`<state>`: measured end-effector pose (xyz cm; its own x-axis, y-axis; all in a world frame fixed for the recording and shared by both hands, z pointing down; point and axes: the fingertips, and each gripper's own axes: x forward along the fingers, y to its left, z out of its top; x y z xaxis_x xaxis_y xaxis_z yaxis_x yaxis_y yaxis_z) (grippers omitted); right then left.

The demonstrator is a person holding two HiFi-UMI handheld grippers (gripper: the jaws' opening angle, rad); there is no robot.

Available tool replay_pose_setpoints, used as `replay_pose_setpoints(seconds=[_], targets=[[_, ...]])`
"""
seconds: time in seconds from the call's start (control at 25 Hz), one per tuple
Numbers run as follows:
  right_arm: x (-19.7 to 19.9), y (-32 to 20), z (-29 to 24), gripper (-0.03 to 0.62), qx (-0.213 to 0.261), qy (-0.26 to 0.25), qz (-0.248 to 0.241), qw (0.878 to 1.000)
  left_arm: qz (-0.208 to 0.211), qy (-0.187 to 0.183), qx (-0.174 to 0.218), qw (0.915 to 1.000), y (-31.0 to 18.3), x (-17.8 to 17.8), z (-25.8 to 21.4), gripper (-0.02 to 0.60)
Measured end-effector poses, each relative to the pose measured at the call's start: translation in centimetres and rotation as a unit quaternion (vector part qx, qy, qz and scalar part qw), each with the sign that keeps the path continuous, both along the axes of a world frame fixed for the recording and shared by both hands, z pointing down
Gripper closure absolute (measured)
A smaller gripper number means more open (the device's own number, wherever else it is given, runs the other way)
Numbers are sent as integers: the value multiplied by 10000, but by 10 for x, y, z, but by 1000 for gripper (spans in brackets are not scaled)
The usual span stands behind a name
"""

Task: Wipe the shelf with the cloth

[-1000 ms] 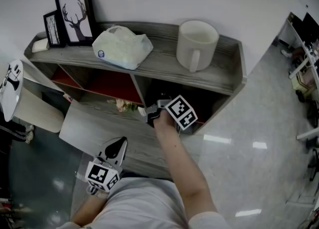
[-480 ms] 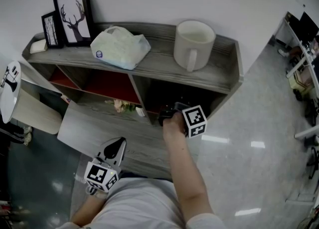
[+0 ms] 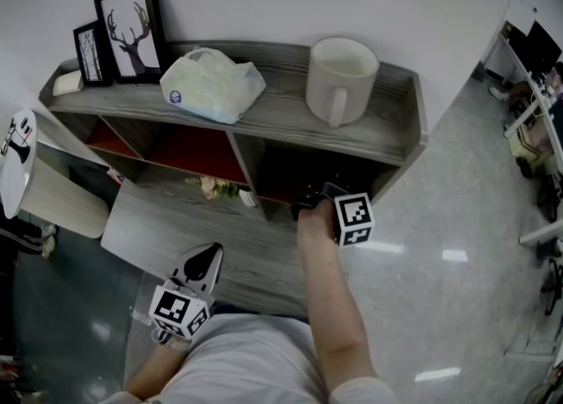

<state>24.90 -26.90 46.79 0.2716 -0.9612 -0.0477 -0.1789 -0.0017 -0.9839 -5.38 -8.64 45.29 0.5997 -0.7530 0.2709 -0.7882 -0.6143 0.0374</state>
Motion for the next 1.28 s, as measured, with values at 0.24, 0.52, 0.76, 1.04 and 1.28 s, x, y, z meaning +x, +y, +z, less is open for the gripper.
replay_pose_setpoints(seconds=[0.24, 0.52, 0.76, 1.04, 1.28], targets=[[-24, 1, -29, 496, 368, 64, -461, 9982, 20, -8, -24, 10000, -1, 3, 1, 565], [-100, 15, -99, 496, 1349, 153, -1766, 9749, 2, 19, 10, 10000, -1, 4, 0, 565], [-159, 32, -131, 496, 1799, 133, -2798, 9430, 47, 45, 6, 10000, 0, 7, 1, 565], [-207, 34, -160, 497, 2004, 901, -3603, 9066, 37, 42, 10, 10000, -2, 5, 1, 565], [-202, 11, -164, 497, 1987, 976, -3692, 9026, 107, 22, -18, 9999, -2, 8, 0, 565]])
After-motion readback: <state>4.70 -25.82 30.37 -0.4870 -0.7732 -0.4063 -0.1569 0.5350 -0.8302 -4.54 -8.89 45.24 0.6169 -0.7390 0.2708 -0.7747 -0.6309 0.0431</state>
